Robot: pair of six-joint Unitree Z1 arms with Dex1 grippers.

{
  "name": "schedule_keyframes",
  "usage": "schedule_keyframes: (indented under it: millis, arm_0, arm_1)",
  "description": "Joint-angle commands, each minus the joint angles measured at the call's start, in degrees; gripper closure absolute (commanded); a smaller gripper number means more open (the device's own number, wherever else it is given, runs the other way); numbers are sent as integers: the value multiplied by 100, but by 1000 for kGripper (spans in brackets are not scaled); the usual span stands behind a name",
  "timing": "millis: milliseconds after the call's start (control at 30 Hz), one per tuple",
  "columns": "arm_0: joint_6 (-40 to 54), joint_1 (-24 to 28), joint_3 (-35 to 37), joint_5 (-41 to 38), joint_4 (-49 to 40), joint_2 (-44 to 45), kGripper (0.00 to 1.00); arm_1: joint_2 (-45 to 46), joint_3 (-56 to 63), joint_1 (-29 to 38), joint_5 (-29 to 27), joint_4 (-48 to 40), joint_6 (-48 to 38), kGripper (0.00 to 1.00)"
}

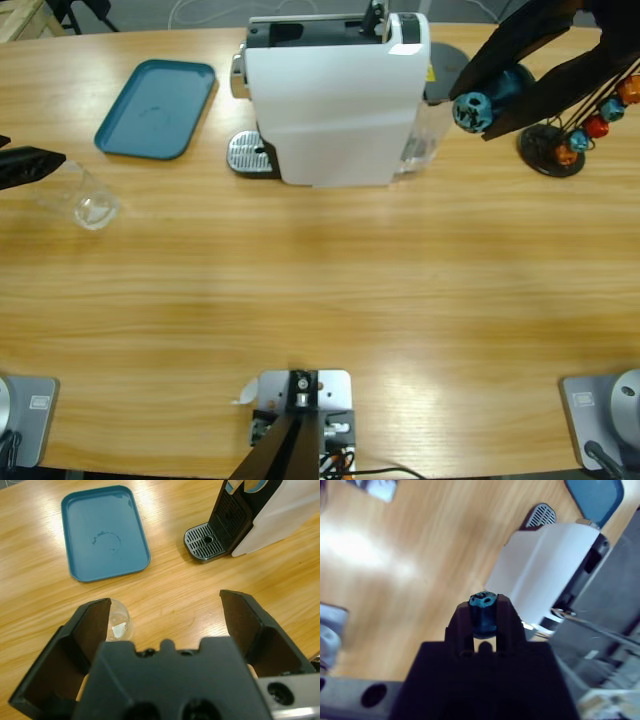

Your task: Pour coffee

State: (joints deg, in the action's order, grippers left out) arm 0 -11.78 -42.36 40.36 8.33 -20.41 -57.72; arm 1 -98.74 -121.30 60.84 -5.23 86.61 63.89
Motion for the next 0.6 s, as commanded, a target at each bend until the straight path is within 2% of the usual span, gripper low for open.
schedule_keyframes:
  millis: [33,133,200,367,600]
  arm_0:
    - [-79,-44,-142,-77,-95,241,55]
    - [-88,-44,-142,-77,-95,244,55]
    - [-91,-44,-151,-77,-86,244,55]
    - [-121,-44,-186,-77,-85,339,59]
    - [-212,-44,-345,-86,-95,603,59]
  arm_1:
    - [-422,208,288,-869,288,-332,1000]
    - [-418,163,288,-1217,98,-1241,1000]
    - [-418,168,288,-1170,93,-1267,1000]
    - [-489,-228,395,-978,202,1247,1000]
    - [-990,-1644,495,-799,133,1909,1000]
